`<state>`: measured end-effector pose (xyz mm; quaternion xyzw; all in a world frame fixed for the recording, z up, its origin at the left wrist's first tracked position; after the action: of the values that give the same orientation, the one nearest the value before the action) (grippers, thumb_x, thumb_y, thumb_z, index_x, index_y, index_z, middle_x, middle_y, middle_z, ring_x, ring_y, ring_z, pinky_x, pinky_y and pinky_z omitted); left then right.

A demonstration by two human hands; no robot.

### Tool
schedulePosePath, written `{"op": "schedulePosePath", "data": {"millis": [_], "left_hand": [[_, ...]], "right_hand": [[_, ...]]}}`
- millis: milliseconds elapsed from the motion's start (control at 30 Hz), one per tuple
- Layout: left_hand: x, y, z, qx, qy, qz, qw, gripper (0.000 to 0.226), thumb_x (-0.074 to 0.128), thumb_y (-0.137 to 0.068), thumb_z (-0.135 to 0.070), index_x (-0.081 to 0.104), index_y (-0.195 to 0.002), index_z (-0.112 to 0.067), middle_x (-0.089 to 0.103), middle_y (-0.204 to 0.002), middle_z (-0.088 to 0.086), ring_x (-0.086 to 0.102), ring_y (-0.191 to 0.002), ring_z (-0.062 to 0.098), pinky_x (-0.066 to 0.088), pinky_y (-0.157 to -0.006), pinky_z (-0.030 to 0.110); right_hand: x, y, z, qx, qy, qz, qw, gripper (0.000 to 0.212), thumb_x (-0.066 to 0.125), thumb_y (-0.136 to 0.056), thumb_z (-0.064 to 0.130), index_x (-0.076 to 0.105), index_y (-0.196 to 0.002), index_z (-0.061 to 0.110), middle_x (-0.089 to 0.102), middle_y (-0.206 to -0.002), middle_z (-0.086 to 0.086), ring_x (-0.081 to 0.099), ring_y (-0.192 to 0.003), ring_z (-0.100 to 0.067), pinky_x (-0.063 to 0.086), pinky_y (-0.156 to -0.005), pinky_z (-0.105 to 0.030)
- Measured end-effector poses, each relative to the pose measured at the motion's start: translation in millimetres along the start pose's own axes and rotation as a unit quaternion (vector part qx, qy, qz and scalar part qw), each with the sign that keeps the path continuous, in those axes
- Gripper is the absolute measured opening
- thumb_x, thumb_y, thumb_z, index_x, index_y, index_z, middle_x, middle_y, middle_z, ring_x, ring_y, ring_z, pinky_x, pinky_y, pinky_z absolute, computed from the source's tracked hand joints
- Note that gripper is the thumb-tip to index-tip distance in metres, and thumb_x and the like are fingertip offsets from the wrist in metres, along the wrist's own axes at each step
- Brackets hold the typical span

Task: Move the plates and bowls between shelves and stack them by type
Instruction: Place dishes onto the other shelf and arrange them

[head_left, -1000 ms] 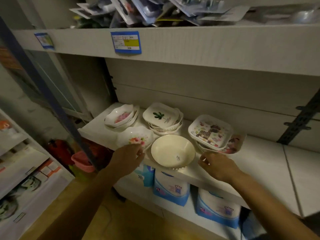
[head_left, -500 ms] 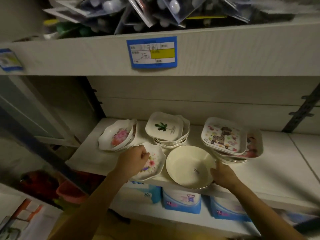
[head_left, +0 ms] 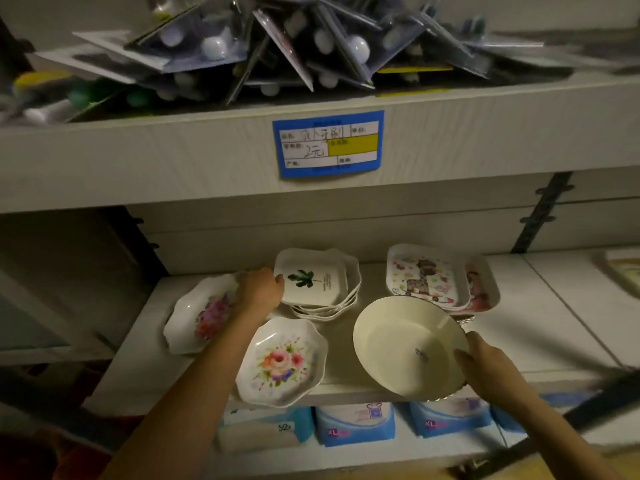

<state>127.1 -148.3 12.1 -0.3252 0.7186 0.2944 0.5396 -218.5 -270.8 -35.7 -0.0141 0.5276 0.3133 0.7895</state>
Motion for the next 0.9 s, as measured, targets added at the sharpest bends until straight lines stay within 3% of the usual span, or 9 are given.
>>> {"op": "schedulePosePath", "data": {"millis": [100,200,333,500,633,733,833,900], "left_hand": [[16,-12,2,-0.027,0.001,0.065,0.998,0.042,0.038,-0.095,-0.028,0.05,-0.124,0.0,0.058,-0.124,0.021,0.055,-0.113,0.035,0.046,-0.091,0.037],[26,-16,2,-0.02,0.009,0.096,0.995,0.033,0.041,-0.093,-0.016,0.056,-0.117,0.001,0.064,-0.116,0.021,0.063,-0.103,0.035,0.051,-0.084,0.036],[21,-14,1,-0.011,-0.017,0.064,0.998,0.031,0.04,-0.095,-0.01,0.054,-0.117,0.005,0.059,-0.124,0.022,0.057,-0.114,0.035,0.046,-0.092,0.037],[1,-11,11,0.007,0.061,0.014,0.998,0.035,0.034,-0.097,-0.014,0.053,-0.118,0.007,0.056,-0.124,0.028,0.053,-0.114,0.038,0.042,-0.093,0.037],[-23,-2,15,0.053,0.123,-0.016,0.991,0.032,0.036,-0.097,-0.014,0.057,-0.109,0.007,0.06,-0.109,0.031,0.057,-0.099,0.04,0.042,-0.08,0.036],[-31,13,8,0.093,0.153,0.008,0.984,0.029,0.038,-0.096,-0.014,0.058,-0.106,0.005,0.064,-0.094,0.031,0.062,-0.082,0.04,0.04,-0.068,0.031],[-33,34,-5,0.123,0.168,0.042,0.977,0.025,0.041,-0.096,-0.014,0.058,-0.105,0.002,0.06,-0.071,0.018,0.055,-0.052,0.027,0.039,-0.052,0.027],[-30,46,-16,0.143,0.172,0.055,0.973,0.024,0.042,-0.095,-0.013,0.059,-0.104,0.002,0.057,-0.067,0.014,0.05,-0.047,0.021,0.038,-0.049,0.025]], "right_hand": [[-7,4,-3,0.003,-0.015,-0.02,1.0,0.006,0.037,-0.099,0.02,0.033,-0.102,0.016,0.061,-0.1,-0.012,0.057,-0.083,-0.022,0.046,-0.072,-0.026],[-9,7,-7,0.025,-0.011,-0.022,0.999,0.012,0.035,-0.099,0.021,0.039,-0.108,0.013,0.056,-0.094,-0.007,0.054,-0.081,-0.021,0.043,-0.067,-0.026],[-11,12,-7,0.03,-0.018,-0.031,0.999,0.005,0.033,-0.099,0.021,0.034,-0.101,0.016,0.055,-0.095,-0.007,0.053,-0.082,-0.02,0.042,-0.07,-0.027],[-13,15,-7,0.029,-0.027,-0.037,0.999,0.005,0.033,-0.099,0.023,0.033,-0.1,0.017,0.052,-0.092,-0.004,0.054,-0.082,-0.019,0.04,-0.071,-0.026],[-15,21,-13,0.038,-0.041,-0.049,0.997,0.014,0.036,-0.099,0.021,0.041,-0.107,0.01,0.055,-0.089,-0.006,0.055,-0.081,-0.022,0.046,-0.073,-0.031],[-20,30,-21,0.04,-0.058,-0.065,0.995,0.007,0.036,-0.099,0.021,0.038,-0.103,0.016,0.05,-0.078,0.004,0.058,-0.08,-0.018,0.04,-0.061,-0.02],[-26,45,-31,0.056,-0.084,-0.084,0.991,0.018,0.036,-0.099,0.019,0.043,-0.113,0.01,0.046,-0.074,0.009,0.053,-0.071,-0.007,0.036,-0.058,-0.015],[-30,57,-44,0.083,-0.103,-0.097,0.986,0.022,0.036,-0.099,0.019,0.045,-0.115,0.009,0.051,-0.081,0.003,0.053,-0.075,-0.01,0.04,-0.064,-0.02]]}}
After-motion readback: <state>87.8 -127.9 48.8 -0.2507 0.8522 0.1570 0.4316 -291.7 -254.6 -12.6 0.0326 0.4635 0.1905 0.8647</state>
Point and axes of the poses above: each hand's wrist, its own y-axis away from the middle knuckle, its own x-axis out of the palm, z = x × y, the point moved 10 cm from there along -y, towards the middle knuckle
